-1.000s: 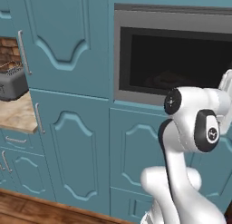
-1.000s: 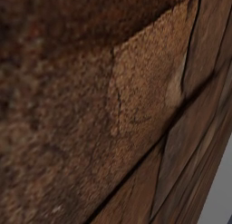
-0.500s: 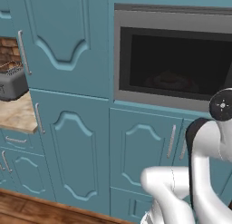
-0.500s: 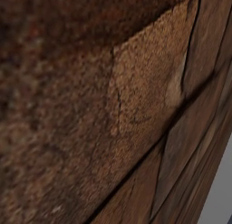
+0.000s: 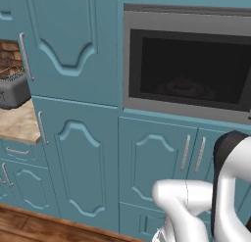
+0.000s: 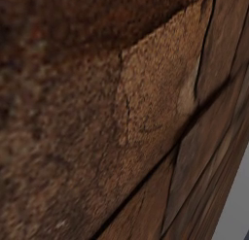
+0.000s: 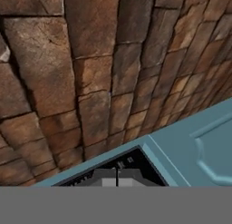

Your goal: Transport the steak from the fridge to the microwave and turn on the microwave.

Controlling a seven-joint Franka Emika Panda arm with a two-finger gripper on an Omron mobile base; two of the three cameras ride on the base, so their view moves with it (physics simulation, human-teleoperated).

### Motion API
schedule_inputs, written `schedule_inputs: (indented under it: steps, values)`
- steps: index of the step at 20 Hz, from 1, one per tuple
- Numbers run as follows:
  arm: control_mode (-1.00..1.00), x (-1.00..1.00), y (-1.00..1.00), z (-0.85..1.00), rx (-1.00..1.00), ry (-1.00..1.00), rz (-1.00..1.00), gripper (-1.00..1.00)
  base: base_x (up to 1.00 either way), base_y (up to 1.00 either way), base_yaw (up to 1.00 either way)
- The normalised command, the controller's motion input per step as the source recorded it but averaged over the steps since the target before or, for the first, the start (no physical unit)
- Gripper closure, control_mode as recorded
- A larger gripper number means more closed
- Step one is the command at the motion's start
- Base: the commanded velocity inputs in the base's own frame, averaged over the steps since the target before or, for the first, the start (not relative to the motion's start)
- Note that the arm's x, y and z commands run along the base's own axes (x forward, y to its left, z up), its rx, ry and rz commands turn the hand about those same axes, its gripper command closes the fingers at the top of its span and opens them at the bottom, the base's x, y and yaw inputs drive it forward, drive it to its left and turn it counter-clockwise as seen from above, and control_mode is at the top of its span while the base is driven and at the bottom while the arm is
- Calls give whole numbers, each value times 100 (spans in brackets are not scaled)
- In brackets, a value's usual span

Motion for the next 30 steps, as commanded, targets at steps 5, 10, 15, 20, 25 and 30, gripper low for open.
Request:
schedule_inputs:
  steps: [5, 10, 15, 20, 25, 30]
  values:
    - [-100, 9, 0, -49, 0, -20, 10, 100, 0, 0, 0]
    - [-100, 33, -1, -44, -3, -15, 4, 100, 0, 0, 0]
    - [-100, 35, -5, -42, -8, -9, 0, 100, 0, 0, 0]
    - [-100, 28, -24, -41, -7, -4, 0, 100, 0, 0, 0]
    - [-100, 14, -43, -34, 0, -7, 0, 100, 0, 0, 0]
    - [-100, 24, -16, -21, -1, -4, 0, 100, 0, 0, 0]
